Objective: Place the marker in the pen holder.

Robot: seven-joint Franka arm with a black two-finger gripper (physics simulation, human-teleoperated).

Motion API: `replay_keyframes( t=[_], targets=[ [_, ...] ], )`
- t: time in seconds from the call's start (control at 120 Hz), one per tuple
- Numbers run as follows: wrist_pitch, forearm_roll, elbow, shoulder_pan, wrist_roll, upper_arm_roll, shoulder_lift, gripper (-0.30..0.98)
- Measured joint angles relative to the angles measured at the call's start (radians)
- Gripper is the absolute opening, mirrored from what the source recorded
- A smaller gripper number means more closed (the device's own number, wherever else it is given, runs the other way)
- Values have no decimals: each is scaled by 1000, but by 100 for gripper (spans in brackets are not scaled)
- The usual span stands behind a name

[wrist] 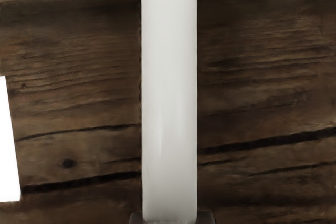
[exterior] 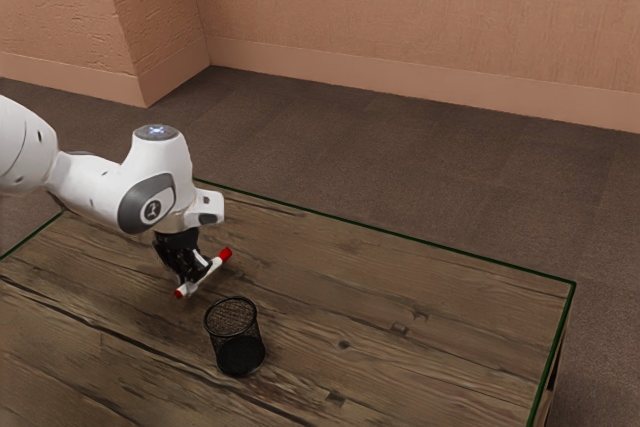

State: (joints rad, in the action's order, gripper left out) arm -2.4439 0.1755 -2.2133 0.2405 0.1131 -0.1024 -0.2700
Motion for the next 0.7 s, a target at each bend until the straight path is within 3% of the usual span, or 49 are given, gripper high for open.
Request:
replay_keyframes(
  t=[0.117,0.217,0.392,0.55,0.7],
  targets=[
    [63,-5,18,-78,0,2,105,-3],
    [161,-6,-48,-193,-24,-7,349,-3],
    [352,-87,-205,-243,-92,-154,647,-3],
    [446,-147,-279,-215,-142,-180,673,-3],
    [479,-153,-237,-200,-177,-178,562,-2]
  ],
)
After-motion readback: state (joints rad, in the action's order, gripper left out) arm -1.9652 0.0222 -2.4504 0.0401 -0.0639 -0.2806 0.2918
